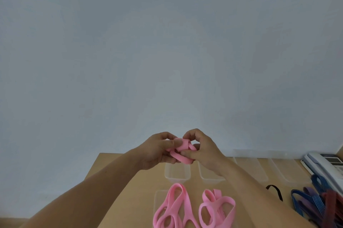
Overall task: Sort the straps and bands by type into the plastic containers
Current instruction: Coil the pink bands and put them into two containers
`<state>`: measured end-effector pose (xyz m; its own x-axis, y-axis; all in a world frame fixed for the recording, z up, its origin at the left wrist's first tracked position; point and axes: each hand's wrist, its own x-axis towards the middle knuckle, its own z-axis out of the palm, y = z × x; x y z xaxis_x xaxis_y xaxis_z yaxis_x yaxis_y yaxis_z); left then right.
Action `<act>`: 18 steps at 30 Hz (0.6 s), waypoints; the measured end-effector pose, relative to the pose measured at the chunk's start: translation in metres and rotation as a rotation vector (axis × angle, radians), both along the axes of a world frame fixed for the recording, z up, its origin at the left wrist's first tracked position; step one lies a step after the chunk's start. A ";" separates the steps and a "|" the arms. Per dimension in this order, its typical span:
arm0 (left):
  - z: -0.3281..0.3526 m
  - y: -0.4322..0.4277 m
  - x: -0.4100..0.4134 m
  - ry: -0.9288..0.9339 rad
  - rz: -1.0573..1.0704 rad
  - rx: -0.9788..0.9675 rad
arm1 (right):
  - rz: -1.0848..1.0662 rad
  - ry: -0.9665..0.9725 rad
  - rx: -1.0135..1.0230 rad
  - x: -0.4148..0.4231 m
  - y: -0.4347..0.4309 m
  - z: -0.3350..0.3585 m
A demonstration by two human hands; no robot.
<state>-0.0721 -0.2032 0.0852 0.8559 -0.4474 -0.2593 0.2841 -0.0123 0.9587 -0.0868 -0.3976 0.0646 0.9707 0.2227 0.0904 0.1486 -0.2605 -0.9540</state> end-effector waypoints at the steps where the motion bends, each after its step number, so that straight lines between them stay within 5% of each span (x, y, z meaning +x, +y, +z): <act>1: 0.000 -0.001 0.000 -0.021 0.003 -0.005 | 0.007 0.012 0.022 0.001 -0.001 0.000; 8: 0.006 -0.007 0.000 -0.114 -0.010 -0.105 | 0.098 0.263 0.320 0.001 -0.005 0.000; 13: -0.002 -0.003 0.002 -0.104 0.062 -0.116 | -0.080 0.105 0.121 0.002 0.001 0.000; 18: -0.004 -0.001 0.002 -0.086 0.039 -0.150 | -0.004 0.074 0.115 0.001 0.003 0.001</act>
<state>-0.0703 -0.2039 0.0816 0.8896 -0.4414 -0.1176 0.1986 0.1418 0.9698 -0.0858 -0.3944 0.0654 0.9764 0.2114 0.0432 0.0760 -0.1496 -0.9858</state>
